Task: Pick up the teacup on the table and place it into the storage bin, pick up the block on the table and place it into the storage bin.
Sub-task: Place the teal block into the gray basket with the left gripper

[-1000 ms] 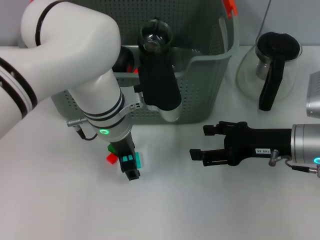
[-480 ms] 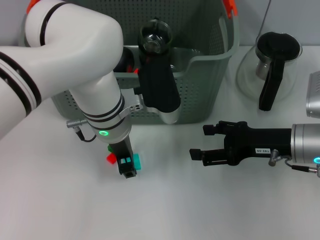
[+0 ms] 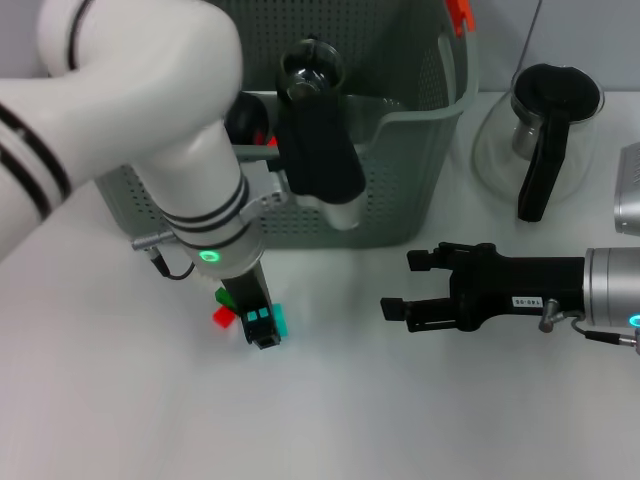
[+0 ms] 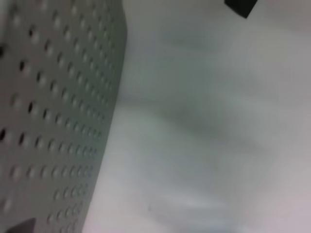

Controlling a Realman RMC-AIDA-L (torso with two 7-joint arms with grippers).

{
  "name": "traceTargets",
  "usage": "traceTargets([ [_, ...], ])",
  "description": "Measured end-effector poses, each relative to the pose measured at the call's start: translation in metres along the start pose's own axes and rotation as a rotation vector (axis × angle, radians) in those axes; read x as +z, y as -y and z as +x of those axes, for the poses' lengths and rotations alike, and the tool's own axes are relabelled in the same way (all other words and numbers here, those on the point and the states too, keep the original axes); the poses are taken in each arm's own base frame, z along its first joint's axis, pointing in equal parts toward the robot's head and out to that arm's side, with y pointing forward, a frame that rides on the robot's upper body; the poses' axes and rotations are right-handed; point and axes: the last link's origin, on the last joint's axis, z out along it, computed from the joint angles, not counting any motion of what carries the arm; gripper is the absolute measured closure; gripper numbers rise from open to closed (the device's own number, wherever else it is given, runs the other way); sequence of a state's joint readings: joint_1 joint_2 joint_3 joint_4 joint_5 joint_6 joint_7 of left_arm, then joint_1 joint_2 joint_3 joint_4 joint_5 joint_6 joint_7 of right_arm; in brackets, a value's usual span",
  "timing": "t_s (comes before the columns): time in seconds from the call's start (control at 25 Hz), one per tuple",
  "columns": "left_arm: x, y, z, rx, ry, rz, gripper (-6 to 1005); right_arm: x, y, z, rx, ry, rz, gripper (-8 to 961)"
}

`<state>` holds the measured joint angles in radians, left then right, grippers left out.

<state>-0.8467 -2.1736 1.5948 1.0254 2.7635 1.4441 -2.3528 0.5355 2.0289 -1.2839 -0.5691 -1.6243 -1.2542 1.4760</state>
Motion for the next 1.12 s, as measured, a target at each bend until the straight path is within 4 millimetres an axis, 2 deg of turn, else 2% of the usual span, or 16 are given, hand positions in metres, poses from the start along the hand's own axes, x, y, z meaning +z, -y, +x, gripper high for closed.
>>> traceTargets([
  [0.12,-0.018,-0.005,-0.003,-0.045,-0.075,-0.038,591,-0.001,0.000,0.000,-0.003,-0.001,-0.003,8],
  [0.16,-0.018,-0.005,-0.003,-0.045,-0.075,-0.038,589,-0.001,0.000,0.000,-0.004,-0.001,-0.002,8],
  [0.2,-0.047,-0.014,-0.007,-0.102,-0.259,-0.153,587,-0.002,0.000,0.001,-0.004,-0.002,-0.002,8],
  [0.28,-0.062,-0.018,-0.013,-0.127,-0.383,-0.229,584,-0.003,0.000,0.002,-0.002,-0.003,-0.002,8],
  [0.32,-0.079,-0.017,-0.019,-0.145,-0.505,-0.285,582,-0.004,0.000,0.002,-0.001,-0.003,-0.004,8],
  [0.44,-0.122,-0.004,-0.042,-0.194,-0.788,-0.347,576,-0.005,0.000,0.003,-0.001,-0.003,-0.007,9],
  [0.6,-0.169,0.035,-0.075,-0.295,-1.029,-0.255,569,-0.004,-0.001,0.003,-0.004,-0.005,-0.014,9],
  [0.68,-0.178,0.052,-0.079,-0.341,-1.051,-0.215,565,-0.004,-0.002,0.003,-0.007,-0.010,-0.016,8],
  [0.8,-0.181,0.070,-0.074,-0.356,-1.062,-0.196,559,-0.004,-0.002,0.004,-0.012,-0.021,-0.021,8],
  [0.92,-0.178,0.084,-0.061,-0.358,-1.048,-0.145,554,-0.003,-0.003,0.004,-0.016,-0.022,-0.025,8],
  [1.08,-0.168,0.108,-0.047,-0.414,-0.985,0.027,546,-0.004,-0.004,0.002,-0.024,-0.025,-0.033,9],
  [1.12,-0.167,0.112,-0.046,-0.426,-0.978,0.063,506,-0.004,-0.004,0.002,-0.025,-0.025,-0.036,9],
])
